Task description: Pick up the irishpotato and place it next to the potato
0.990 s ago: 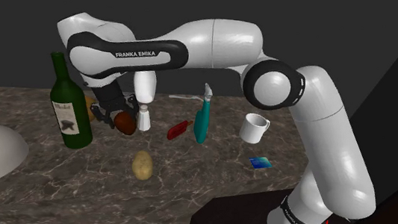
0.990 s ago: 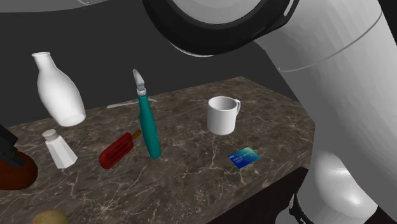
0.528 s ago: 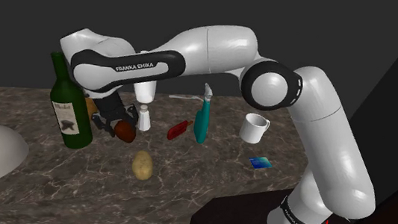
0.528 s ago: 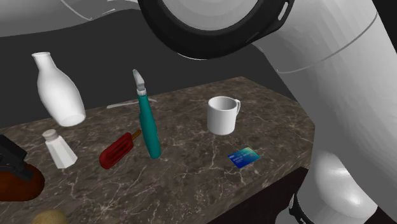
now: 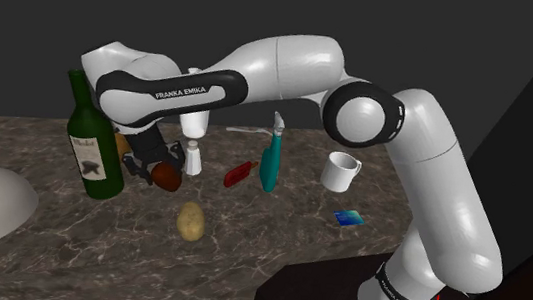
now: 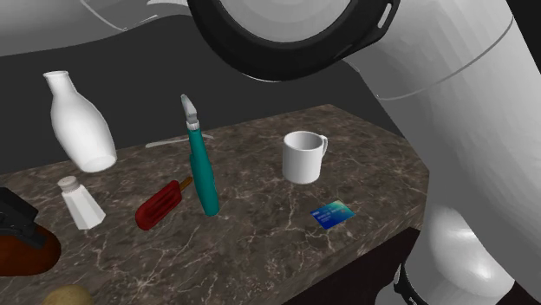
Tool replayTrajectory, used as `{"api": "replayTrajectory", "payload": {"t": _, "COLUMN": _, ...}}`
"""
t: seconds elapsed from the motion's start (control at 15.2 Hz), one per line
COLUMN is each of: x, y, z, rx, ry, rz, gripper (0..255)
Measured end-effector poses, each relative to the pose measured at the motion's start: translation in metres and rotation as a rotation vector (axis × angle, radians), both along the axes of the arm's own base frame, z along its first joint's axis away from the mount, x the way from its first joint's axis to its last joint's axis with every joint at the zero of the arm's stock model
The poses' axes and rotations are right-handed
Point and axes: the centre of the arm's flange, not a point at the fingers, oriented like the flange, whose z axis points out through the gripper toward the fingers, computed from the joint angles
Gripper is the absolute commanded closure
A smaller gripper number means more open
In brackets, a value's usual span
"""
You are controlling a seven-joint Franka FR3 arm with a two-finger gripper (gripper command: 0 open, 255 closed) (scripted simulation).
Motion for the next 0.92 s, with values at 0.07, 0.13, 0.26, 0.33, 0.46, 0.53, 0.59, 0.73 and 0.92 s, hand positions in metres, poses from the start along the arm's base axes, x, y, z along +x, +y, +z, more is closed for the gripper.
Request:
{"api": "replayTrajectory", "payload": {"t": 0.07, "x": 0.0, "y": 0.0, "z": 0.0, "rx": 0.001, "ry": -0.001, "rz": 0.001, "gripper": 0}}
{"api": "replayTrajectory", "payload": {"t": 0.13, "x": -0.001, "y": -0.001, "z": -0.003, "rx": -0.001, "ry": 0.004, "rz": 0.0, "gripper": 0}}
{"api": "replayTrajectory", "payload": {"t": 0.26, "x": -0.001, "y": -0.001, "z": -0.006, "rx": -0.004, "ry": 0.008, "rz": 0.0, "gripper": 0}}
{"api": "replayTrajectory", "payload": {"t": 0.33, "x": -0.001, "y": -0.001, "z": -0.006, "rx": -0.004, "ry": 0.008, "rz": 0.0, "gripper": 0}}
{"api": "replayTrajectory", "payload": {"t": 0.46, "x": -0.001, "y": -0.001, "z": -0.006, "rx": -0.004, "ry": 0.009, "rz": 0.0, "gripper": 0}}
{"api": "replayTrajectory", "payload": {"t": 0.53, "x": 0.001, "y": 0.0, "z": -0.001, "rx": -0.004, "ry": 0.008, "rz": 0.0, "gripper": 0}}
{"api": "replayTrajectory", "payload": {"t": 0.59, "x": 0.004, "y": 0.005, "z": 0.009, "rx": -0.004, "ry": 0.008, "rz": 0.0, "gripper": 0}}
{"api": "replayTrajectory", "payload": {"t": 0.73, "x": 0.007, "y": 0.009, "z": 0.03, "rx": -0.004, "ry": 0.007, "rz": 0.0, "gripper": 0}}
{"api": "replayTrajectory", "payload": {"t": 0.92, "x": 0.01, "y": 0.011, "z": 0.039, "rx": -0.004, "ry": 0.008, "rz": 0.0, "gripper": 0}}
